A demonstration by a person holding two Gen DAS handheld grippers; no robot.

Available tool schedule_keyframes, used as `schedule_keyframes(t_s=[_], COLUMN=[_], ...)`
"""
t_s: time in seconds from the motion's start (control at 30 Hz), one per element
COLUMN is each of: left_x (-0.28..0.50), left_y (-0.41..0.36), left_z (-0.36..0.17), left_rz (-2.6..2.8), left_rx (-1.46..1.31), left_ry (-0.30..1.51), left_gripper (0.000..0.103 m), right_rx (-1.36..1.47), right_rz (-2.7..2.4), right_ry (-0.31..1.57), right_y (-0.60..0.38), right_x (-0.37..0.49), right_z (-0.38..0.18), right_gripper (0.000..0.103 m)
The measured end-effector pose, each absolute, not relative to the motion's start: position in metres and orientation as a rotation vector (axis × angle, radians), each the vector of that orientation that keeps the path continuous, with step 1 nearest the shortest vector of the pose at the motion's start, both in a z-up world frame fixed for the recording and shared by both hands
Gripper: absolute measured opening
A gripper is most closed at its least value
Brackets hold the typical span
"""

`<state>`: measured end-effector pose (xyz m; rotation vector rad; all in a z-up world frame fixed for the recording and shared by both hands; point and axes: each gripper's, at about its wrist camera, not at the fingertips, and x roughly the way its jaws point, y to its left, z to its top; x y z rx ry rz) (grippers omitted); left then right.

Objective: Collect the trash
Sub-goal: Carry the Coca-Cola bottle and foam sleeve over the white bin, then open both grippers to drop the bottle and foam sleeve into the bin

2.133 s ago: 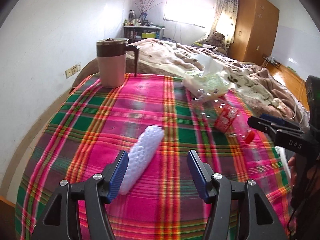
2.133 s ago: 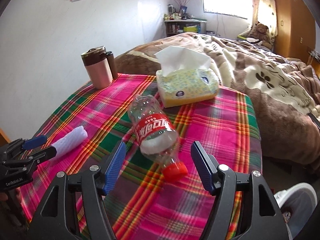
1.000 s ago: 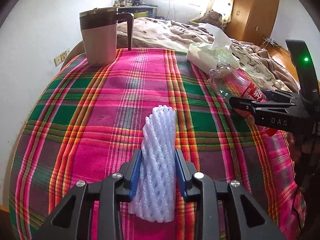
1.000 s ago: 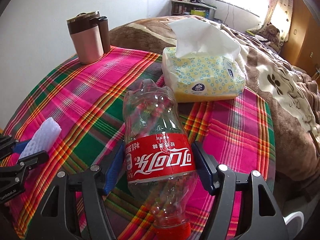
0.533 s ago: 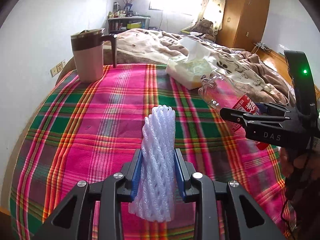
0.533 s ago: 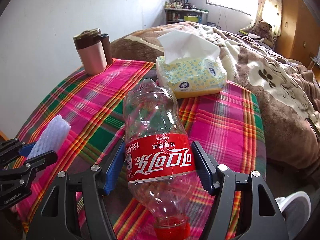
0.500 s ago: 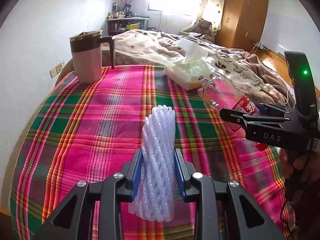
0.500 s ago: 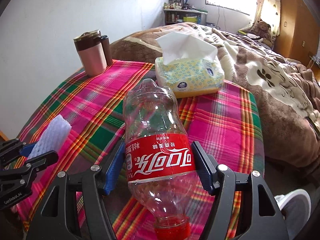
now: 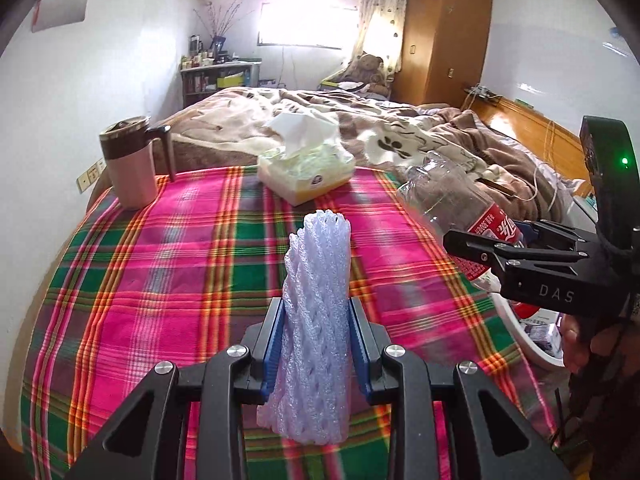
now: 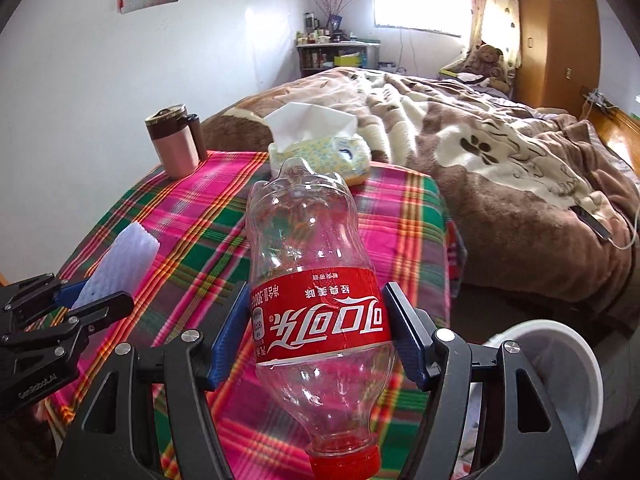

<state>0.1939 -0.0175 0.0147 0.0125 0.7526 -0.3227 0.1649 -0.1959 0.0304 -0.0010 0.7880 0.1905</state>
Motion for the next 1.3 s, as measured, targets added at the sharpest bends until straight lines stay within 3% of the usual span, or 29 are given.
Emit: schedule_keyframes(t_s=[0.6, 1.3], left_x=[0.165, 0.149], left_y=[-0.125, -0.253], left_z=[0.026, 0.007], left_rz=[-0.524, -0.704], left_rx=[0.049, 0.121], left_ry=[0.718, 0.763], left_gripper=[0.031, 0.031], right_rx=[0.087, 0.219], right_rz=[-0.04, -0.266], right_ry=[0.751, 0.817], right_y=[-0.292, -0.381], right_x=[0.1, 0.069], right_z=[0.04, 0.007], right_gripper=[0.068, 0.068])
